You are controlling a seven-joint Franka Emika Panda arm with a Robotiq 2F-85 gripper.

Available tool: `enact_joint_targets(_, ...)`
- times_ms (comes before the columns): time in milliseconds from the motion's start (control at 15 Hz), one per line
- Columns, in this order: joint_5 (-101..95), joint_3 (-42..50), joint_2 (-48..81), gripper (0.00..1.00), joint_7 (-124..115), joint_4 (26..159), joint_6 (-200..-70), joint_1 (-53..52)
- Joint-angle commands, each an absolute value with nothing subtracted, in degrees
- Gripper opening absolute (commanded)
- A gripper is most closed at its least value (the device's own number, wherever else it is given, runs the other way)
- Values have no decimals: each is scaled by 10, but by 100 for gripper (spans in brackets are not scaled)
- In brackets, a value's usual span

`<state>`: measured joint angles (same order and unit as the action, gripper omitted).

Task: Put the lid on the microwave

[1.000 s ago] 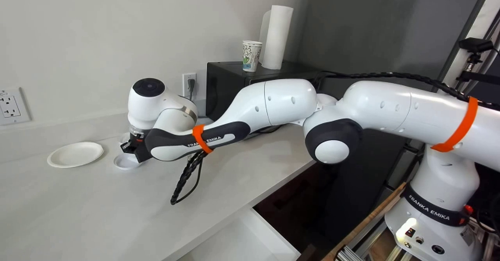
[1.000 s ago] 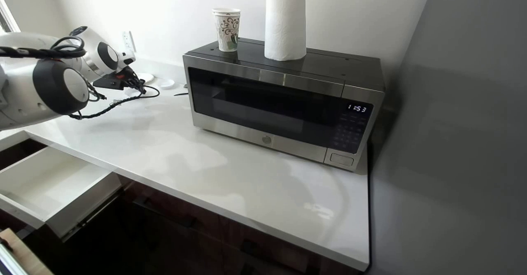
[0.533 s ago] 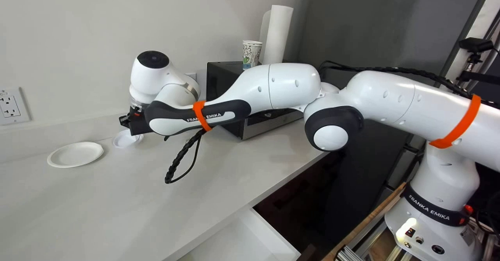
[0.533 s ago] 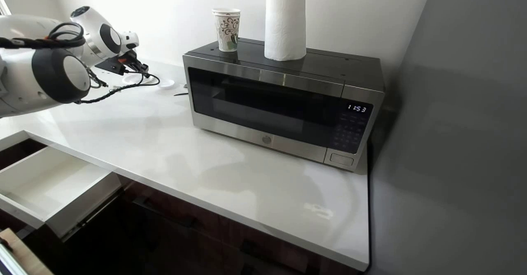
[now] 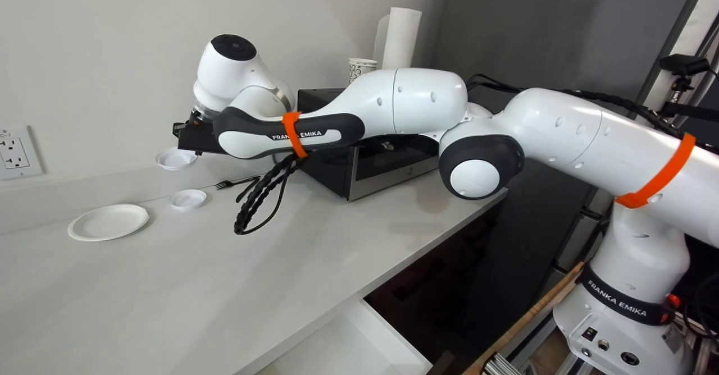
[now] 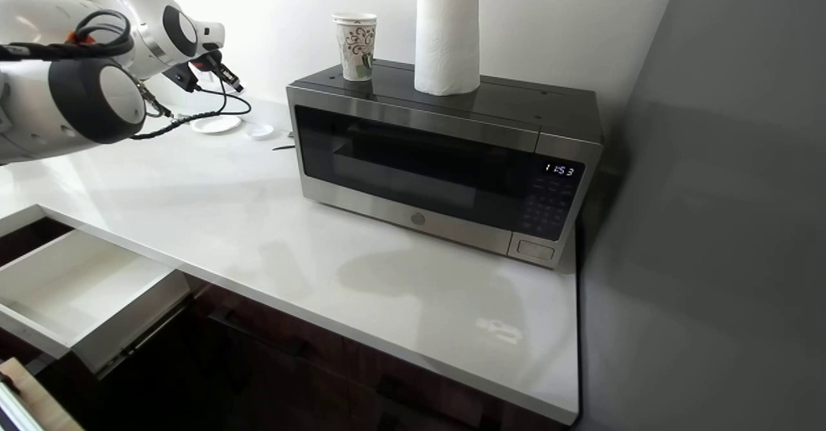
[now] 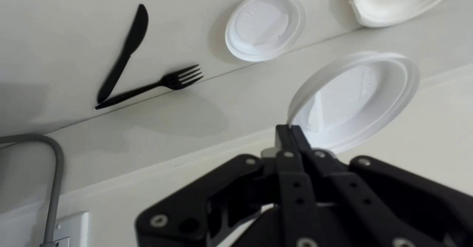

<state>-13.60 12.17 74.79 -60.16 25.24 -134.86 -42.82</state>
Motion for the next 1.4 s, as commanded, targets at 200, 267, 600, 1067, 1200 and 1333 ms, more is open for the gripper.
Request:
enact_joint_targets(200,-151,155,730,0,-743,251,-1368,-436)
enact_joint_targets(267,-140,138,724,0,-726,251,-1336,-434)
enact_joint_targets(600,-105,82,714,0,-716,251,-1268,-429)
enact_joint_targets(1067,-93,67,713,0,-773,251,-1273,-446)
enact_joint_targets(1200,-95,69,715,0,-800,251,-1282,-455)
enact_joint_targets(1333,-102,74,716,0,-819,251,-1283,-465)
